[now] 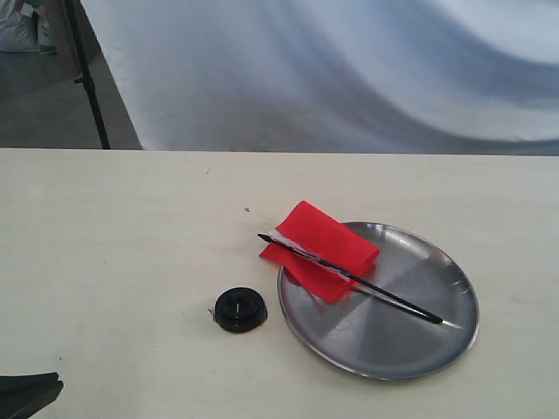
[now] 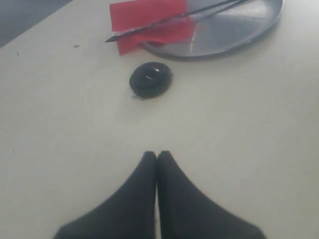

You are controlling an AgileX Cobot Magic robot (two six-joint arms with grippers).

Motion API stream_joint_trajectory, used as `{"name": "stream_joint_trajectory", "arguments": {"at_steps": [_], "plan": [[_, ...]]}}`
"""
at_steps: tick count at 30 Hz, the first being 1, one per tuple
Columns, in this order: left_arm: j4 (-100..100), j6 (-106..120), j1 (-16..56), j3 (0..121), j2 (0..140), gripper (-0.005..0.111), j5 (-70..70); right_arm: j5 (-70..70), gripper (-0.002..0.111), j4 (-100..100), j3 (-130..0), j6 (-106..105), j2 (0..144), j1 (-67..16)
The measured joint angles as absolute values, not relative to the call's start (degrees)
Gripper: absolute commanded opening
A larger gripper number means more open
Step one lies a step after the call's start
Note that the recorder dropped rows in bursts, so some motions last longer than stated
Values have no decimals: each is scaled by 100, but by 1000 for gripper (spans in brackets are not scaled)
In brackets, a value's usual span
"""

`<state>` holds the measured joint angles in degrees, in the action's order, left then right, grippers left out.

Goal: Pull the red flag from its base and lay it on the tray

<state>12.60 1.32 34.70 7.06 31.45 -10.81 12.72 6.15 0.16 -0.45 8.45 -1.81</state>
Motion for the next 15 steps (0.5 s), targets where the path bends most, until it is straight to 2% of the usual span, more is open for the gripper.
{"name": "stream_joint_trajectory", "arguments": {"at_steps": [8, 15], "plan": [[1281, 144, 3470, 706, 3119, 0, -1091, 1272, 0, 615, 16, -45, 845, -181], [1281, 155, 3470, 706, 1596, 0, -1236, 1272, 0, 615, 16, -45, 845, -181]]}}
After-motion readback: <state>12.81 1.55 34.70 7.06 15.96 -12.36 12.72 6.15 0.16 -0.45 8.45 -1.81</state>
